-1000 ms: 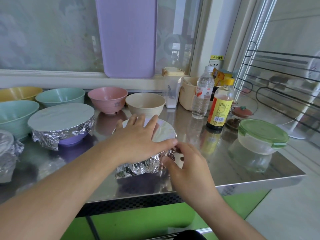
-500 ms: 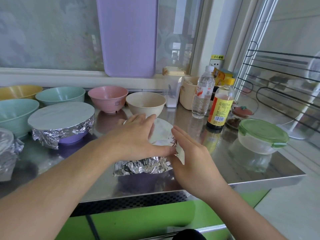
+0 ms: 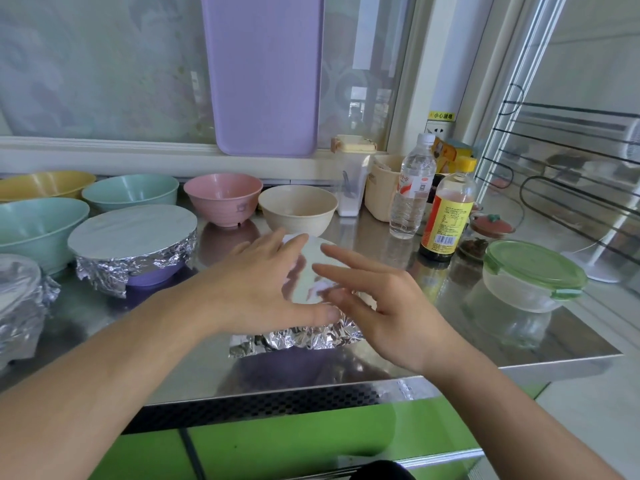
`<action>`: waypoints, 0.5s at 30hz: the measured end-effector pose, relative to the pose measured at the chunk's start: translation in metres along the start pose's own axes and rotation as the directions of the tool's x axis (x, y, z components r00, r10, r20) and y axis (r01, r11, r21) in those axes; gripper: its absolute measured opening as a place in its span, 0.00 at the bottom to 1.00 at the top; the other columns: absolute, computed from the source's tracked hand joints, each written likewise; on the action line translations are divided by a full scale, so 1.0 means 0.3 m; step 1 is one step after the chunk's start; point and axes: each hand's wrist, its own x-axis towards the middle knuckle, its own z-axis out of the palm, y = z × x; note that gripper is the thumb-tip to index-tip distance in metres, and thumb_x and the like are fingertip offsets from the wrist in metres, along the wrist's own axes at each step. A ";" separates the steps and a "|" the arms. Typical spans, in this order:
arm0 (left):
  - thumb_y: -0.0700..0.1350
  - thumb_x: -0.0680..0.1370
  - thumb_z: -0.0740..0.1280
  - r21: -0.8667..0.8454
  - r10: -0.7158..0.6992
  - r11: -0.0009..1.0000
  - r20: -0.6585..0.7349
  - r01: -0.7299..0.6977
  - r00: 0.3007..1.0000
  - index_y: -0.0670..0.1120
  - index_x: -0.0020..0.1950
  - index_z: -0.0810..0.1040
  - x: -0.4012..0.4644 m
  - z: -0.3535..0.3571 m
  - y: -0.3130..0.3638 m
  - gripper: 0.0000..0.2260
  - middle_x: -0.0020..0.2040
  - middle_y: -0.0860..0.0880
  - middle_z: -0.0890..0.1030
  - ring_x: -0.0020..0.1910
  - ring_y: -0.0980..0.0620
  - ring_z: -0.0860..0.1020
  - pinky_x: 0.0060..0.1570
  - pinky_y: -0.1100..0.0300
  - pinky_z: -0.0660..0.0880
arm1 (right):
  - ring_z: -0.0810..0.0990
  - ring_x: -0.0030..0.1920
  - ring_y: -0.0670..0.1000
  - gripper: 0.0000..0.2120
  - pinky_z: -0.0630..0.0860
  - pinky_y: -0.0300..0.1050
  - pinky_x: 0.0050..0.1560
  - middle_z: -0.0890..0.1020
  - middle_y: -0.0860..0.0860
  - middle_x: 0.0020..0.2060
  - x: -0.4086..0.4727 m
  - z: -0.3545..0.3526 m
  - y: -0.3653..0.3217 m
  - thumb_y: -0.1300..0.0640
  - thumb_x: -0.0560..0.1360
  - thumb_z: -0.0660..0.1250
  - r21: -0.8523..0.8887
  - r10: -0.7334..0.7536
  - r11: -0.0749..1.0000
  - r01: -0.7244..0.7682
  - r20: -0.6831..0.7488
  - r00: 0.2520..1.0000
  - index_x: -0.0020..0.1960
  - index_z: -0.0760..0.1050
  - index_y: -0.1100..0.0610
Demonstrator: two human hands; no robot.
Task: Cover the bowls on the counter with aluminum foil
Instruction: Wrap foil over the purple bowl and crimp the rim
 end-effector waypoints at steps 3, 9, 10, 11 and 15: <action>0.82 0.69 0.54 -0.008 0.049 0.999 -0.025 -0.049 0.998 0.56 0.85 0.43 -0.037 -0.001 -0.007 0.52 0.83 0.58 0.46 0.83 0.54 0.47 0.78 0.56 0.51 | 0.74 0.74 0.41 0.11 0.74 0.47 0.73 0.80 0.45 0.70 -0.013 0.026 0.022 0.58 0.83 0.70 0.098 -0.057 0.993 0.066 -0.089 0.994 0.63 0.86 0.54; 0.73 0.81 0.43 0.215 0.288 0.946 -0.221 -0.242 0.932 0.46 0.86 0.52 -0.090 0.107 -0.043 0.42 0.85 0.49 0.55 0.82 0.54 0.52 0.81 0.56 0.46 | 0.77 0.73 0.47 0.13 0.74 0.55 0.74 0.84 0.45 0.65 -0.033 0.078 0.043 0.63 0.80 0.74 0.072 -0.173 0.979 0.190 -0.193 0.966 0.64 0.85 0.57; 0.71 0.83 0.45 0.223 0.302 0.943 -0.252 -0.248 0.919 0.44 0.85 0.56 -0.091 0.119 -0.050 0.40 0.84 0.48 0.60 0.81 0.53 0.56 0.80 0.57 0.48 | 0.78 0.72 0.47 0.14 0.74 0.55 0.74 0.84 0.46 0.65 -0.034 0.079 0.048 0.64 0.80 0.74 0.058 -0.179 0.979 0.194 -0.198 0.964 0.64 0.85 0.57; 0.70 0.83 0.47 0.230 0.308 0.941 -0.265 -0.251 0.914 0.43 0.84 0.58 -0.092 0.122 -0.052 0.39 0.83 0.48 0.62 0.80 0.52 0.59 0.80 0.57 0.50 | 0.77 0.73 0.47 0.14 0.74 0.53 0.74 0.84 0.47 0.65 -0.038 0.077 0.052 0.64 0.80 0.74 0.055 -0.172 0.981 0.187 -0.202 0.964 0.65 0.85 0.58; 0.70 0.83 0.44 0.166 0.303 0.948 -0.225 -0.270 0.926 0.53 0.86 0.49 -0.100 0.117 -0.048 0.35 0.86 0.57 0.51 0.83 0.57 0.51 0.82 0.53 0.51 | 0.73 0.75 0.43 0.20 0.71 0.45 0.75 0.78 0.45 0.72 -0.081 0.062 0.032 0.62 0.81 0.72 0.068 0.053 0.997 -0.035 -0.298 0.953 0.72 0.79 0.56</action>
